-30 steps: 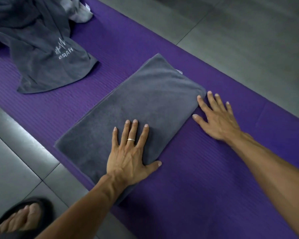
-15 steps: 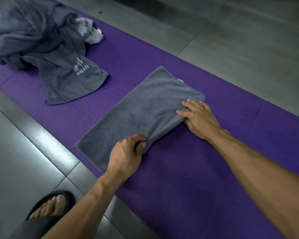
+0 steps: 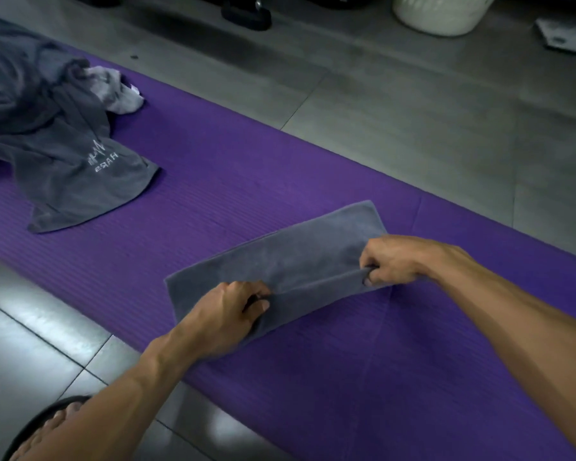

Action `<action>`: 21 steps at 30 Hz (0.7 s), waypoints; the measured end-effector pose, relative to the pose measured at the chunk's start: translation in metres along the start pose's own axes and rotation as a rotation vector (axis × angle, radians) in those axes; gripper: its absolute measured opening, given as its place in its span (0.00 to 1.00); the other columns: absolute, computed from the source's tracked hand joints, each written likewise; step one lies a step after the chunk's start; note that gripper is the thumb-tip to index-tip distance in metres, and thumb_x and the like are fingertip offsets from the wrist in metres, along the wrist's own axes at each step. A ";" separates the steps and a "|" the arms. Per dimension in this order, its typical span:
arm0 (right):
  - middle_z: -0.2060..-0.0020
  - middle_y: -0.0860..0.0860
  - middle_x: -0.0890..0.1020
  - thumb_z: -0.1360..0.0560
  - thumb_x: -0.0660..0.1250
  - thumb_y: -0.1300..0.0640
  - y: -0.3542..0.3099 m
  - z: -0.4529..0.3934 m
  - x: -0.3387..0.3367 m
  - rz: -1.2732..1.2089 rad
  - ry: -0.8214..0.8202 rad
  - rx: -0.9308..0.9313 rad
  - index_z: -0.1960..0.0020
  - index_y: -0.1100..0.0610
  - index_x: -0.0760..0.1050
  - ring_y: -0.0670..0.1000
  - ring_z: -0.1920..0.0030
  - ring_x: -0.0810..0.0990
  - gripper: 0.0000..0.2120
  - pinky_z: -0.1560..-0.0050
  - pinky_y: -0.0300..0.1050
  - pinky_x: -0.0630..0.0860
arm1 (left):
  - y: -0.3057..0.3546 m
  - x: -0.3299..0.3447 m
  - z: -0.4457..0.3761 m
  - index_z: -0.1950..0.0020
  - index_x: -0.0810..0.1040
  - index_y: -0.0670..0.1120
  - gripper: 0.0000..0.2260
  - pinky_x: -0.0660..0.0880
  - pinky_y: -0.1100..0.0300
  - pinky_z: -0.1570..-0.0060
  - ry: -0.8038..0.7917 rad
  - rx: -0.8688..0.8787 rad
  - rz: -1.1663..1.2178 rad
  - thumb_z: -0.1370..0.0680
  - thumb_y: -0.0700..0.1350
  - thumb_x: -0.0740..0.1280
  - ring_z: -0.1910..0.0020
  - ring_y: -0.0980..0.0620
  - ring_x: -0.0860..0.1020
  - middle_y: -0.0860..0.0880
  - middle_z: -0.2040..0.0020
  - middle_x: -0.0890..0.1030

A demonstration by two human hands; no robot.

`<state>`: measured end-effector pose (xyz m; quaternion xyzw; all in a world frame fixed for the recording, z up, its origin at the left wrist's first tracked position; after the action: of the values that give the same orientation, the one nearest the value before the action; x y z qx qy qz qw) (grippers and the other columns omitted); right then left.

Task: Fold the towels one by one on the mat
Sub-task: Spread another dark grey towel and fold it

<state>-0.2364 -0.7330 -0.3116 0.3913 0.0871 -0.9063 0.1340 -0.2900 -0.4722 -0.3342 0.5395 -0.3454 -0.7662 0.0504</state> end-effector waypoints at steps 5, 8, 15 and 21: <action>0.59 0.47 0.80 0.25 0.66 0.51 -0.005 -0.027 -0.036 -0.098 0.382 0.031 0.57 0.49 0.74 0.52 0.54 0.78 0.04 0.52 0.48 0.71 | -0.014 -0.029 -0.016 0.38 0.73 0.53 0.14 0.75 0.52 0.50 0.084 -0.119 -0.367 0.19 0.53 0.54 0.47 0.49 0.80 0.52 0.44 0.80; 0.57 0.48 0.81 0.23 0.63 0.50 -0.014 -0.047 -0.048 0.012 0.503 0.056 0.54 0.49 0.73 0.53 0.51 0.78 0.03 0.44 0.52 0.65 | -0.016 -0.031 -0.028 0.36 0.69 0.50 0.12 0.70 0.53 0.59 0.084 -0.250 -0.476 0.18 0.49 0.55 0.47 0.47 0.80 0.51 0.44 0.78; 0.53 0.49 0.82 0.21 0.61 0.53 -0.011 -0.084 -0.037 0.045 0.500 0.126 0.49 0.50 0.75 0.53 0.45 0.78 0.05 0.29 0.58 0.57 | -0.027 -0.028 -0.047 0.40 0.70 0.48 0.09 0.64 0.56 0.58 0.168 -0.318 -0.541 0.18 0.45 0.55 0.49 0.48 0.79 0.49 0.46 0.77; 0.54 0.48 0.82 0.21 0.62 0.53 -0.004 -0.097 -0.032 0.031 0.563 0.110 0.49 0.50 0.75 0.52 0.47 0.78 0.05 0.26 0.57 0.52 | -0.045 -0.020 -0.060 0.42 0.72 0.47 0.10 0.67 0.52 0.49 0.191 -0.396 -0.474 0.21 0.42 0.57 0.46 0.46 0.74 0.48 0.47 0.77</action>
<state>-0.1499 -0.6984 -0.3536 0.6355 0.0656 -0.7632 0.0968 -0.2165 -0.4581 -0.3552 0.6542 -0.0483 -0.7547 0.0067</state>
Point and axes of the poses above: each hand's wrist, its own z-axis away from the middle knuckle, its own x-axis out of the palm, y = z × x, the point moved 5 cm from there along -z, towards the middle knuckle
